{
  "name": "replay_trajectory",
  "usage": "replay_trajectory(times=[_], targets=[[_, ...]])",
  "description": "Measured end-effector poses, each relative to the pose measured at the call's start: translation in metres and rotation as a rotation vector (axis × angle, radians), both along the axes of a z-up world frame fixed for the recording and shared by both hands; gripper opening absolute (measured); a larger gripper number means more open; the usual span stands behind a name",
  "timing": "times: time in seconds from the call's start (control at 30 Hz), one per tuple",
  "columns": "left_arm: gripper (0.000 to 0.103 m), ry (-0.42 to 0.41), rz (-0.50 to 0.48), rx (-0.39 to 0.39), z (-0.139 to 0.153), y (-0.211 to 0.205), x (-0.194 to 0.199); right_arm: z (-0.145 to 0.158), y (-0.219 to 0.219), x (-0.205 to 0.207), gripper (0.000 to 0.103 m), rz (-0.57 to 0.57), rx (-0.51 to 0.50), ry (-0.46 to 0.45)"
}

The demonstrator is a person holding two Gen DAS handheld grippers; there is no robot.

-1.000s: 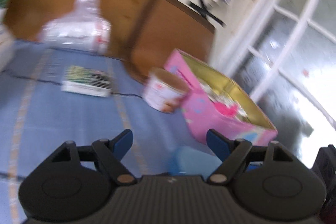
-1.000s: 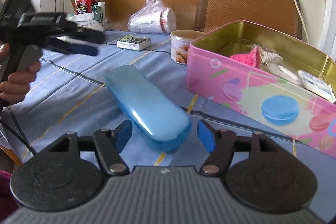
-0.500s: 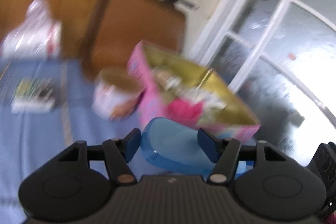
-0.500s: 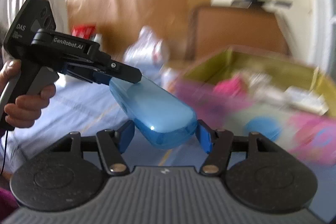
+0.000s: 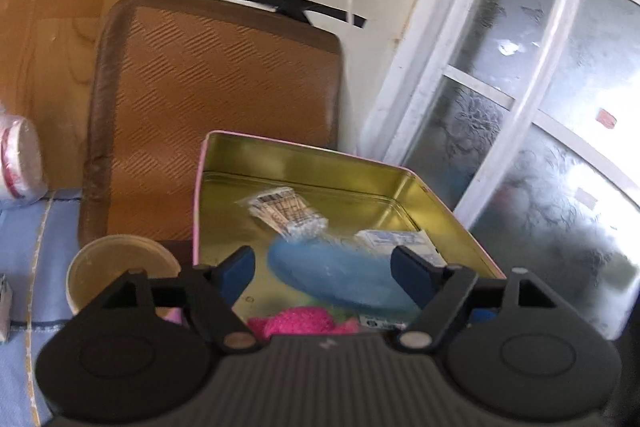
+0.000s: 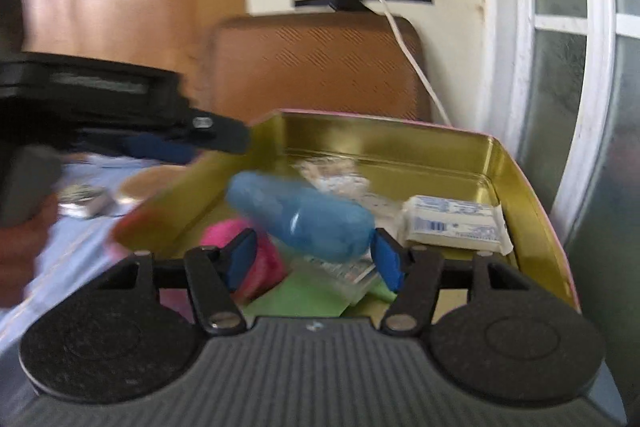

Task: Organize soft objects
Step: 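Carry the glasses case into the pink tin and open the right tool, then move the right tool back over the table to the green VIRIOY box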

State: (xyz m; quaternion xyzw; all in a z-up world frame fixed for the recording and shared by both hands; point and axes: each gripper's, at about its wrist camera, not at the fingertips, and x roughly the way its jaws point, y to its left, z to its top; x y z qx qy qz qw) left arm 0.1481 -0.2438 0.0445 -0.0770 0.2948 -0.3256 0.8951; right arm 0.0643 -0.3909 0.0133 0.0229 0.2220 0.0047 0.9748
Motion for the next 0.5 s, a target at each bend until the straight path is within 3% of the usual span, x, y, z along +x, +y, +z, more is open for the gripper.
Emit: replay_trajectory(times=[0.17, 0.4, 0.5], targets=[[0.081, -0.048, -0.002, 0.016, 0.004, 0.017, -0.019, -0.006, 0.004, 0.018, 0.067, -0.034, -0.004, -0.010], [0.081, -0.044, -0.028, -0.018, -0.001, 0.066, -0.055, 0.000, 0.002, -0.020, 0.067, -0.035, 0.058, -0.068], [0.081, -0.057, 0.010, -0.015, -0.010, 0.105, -0.071, 0.011, 0.011, -0.030, 0.067, -0.020, 0.079, -0.110]])
